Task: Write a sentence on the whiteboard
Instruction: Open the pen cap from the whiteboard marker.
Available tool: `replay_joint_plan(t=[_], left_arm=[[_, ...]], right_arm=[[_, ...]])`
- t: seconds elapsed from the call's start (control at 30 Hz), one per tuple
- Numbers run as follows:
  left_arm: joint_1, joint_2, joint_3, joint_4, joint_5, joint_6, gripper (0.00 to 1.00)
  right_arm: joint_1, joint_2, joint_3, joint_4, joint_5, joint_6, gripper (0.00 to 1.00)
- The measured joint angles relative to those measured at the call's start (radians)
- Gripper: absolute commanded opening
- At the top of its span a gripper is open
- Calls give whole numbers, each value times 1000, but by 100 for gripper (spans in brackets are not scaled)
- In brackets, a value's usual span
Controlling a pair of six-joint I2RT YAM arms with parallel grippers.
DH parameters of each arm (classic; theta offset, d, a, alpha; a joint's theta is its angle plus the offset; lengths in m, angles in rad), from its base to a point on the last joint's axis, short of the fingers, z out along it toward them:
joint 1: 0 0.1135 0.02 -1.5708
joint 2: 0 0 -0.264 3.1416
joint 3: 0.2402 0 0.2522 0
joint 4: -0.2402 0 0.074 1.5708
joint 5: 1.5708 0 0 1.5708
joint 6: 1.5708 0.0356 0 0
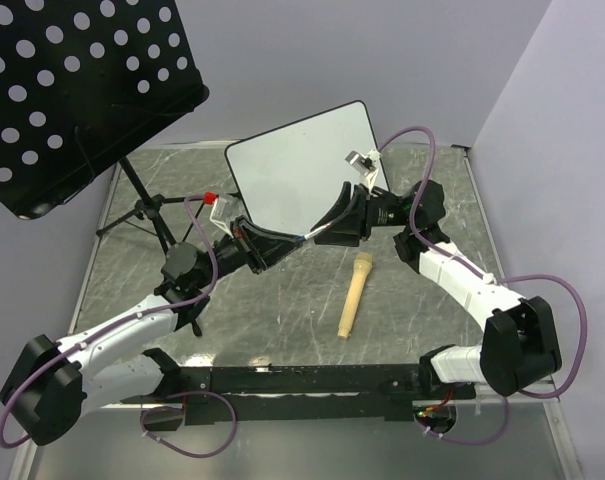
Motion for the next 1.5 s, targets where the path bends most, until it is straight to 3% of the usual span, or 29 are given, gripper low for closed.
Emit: replay_joint_plan(t=[0.27,0.53,0.73,1.0,1.27,1.5], left_arm=[[0,0,3,-27,23,13,1],[3,-8,24,-73,32,25,1],[9,-51,25,-136,40,43,1],[18,-58,25,-144,42,41,1],[19,-47,25,-132,52,37,1],[19,-43,23,-112,59,32,1]], right_arm=[[0,-6,1,-58,-18,-54,52],[-6,-6,37,-119,-46,-101,67],[-23,-6,62,-117,-80,-95,68],[-17,-6,66,-190,-97,-139,66],[-6,-6,81,-243,-100,-175,53],[-5,-6,86,-251,-100,-179,50]])
